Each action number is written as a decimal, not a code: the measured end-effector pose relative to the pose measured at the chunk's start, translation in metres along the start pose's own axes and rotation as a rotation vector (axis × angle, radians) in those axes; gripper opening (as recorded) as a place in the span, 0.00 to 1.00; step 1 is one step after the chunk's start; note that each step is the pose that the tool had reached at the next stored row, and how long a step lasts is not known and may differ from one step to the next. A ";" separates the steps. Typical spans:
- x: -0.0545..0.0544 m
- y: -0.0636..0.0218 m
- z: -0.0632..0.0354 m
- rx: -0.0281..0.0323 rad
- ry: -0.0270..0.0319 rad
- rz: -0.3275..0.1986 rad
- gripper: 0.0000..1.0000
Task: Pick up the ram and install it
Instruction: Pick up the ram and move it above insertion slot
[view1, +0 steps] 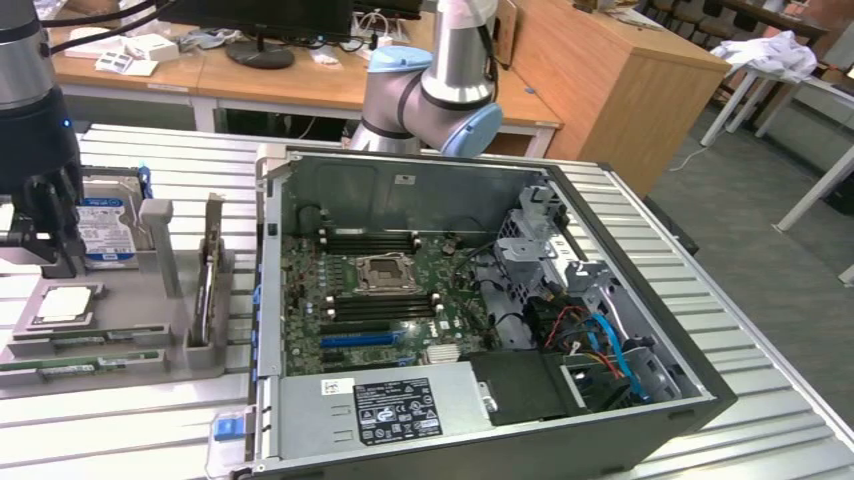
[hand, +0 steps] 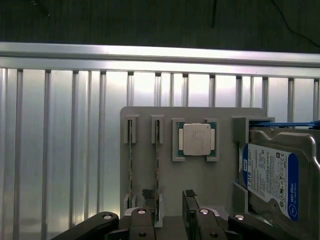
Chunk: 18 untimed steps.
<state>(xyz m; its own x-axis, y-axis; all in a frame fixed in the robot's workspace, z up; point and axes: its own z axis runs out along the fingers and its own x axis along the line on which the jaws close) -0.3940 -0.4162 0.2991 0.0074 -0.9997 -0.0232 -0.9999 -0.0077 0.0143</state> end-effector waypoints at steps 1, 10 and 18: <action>0.000 0.0000 0.0005 0.0002 0.0000 0.000 0.36; 0.000 0.0006 0.0050 0.0023 0.0000 0.000 0.36; 0.000 0.0010 0.0084 0.0040 0.0001 0.000 0.36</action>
<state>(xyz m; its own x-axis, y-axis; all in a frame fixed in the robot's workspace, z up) -0.3951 -0.4164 0.2907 0.0074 -0.9997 -0.0231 -0.9999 -0.0077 0.0103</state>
